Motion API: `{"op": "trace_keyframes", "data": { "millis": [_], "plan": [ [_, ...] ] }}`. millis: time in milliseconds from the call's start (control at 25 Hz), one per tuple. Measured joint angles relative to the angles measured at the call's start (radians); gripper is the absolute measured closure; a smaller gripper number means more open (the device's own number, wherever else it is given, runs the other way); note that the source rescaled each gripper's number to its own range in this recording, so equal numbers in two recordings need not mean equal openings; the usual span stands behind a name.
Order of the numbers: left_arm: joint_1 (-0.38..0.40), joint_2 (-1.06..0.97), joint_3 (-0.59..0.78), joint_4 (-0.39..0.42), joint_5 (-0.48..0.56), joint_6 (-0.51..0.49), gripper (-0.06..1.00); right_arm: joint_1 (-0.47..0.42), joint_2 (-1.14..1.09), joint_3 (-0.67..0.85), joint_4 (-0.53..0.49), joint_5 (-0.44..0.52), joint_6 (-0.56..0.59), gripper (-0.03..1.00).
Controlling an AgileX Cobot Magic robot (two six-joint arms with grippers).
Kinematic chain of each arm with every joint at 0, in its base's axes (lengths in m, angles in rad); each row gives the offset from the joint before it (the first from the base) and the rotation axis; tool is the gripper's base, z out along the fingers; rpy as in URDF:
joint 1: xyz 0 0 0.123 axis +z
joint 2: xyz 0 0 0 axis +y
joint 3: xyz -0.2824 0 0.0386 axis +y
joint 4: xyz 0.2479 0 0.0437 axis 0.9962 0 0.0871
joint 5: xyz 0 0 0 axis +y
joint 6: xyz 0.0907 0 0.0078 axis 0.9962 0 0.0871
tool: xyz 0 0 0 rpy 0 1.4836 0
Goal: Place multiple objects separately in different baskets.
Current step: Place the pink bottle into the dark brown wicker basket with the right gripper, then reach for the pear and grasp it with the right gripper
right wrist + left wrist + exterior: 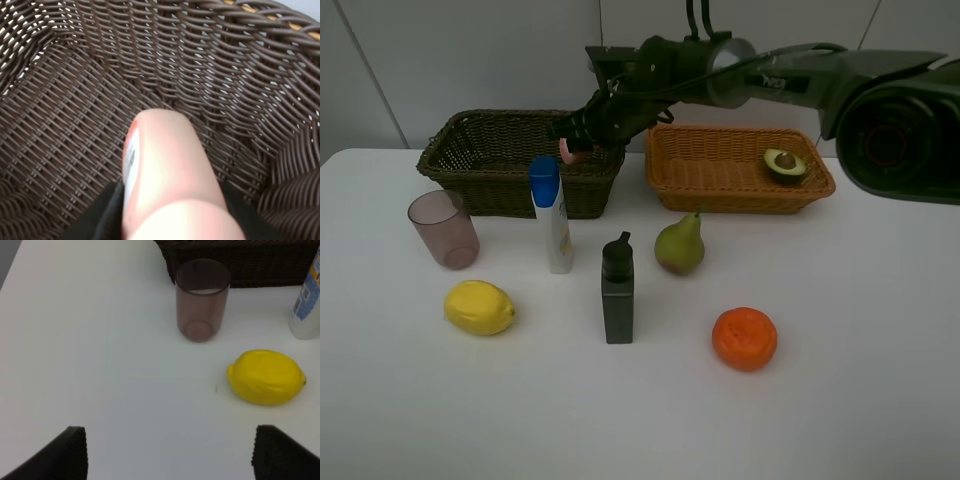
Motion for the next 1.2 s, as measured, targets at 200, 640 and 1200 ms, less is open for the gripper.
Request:
{"op": "trace_keyframes", "data": {
  "millis": [200, 640, 1200],
  "plan": [
    [0.000, 0.000, 0.000, 0.000, 0.000, 0.000, 0.06, 0.000, 0.000, 0.000, 0.000, 0.000, 0.000, 0.82],
    [0.000, 0.000, 0.000, 0.000, 0.000, 0.000, 0.06, 0.000, 0.000, -0.003, -0.029, -0.005, 0.000, 0.28],
    [0.000, 0.000, 0.000, 0.000, 0.000, 0.000, 0.06, 0.001, -0.003, -0.003, -0.009, -0.027, -0.004, -0.03]
  ]
}}
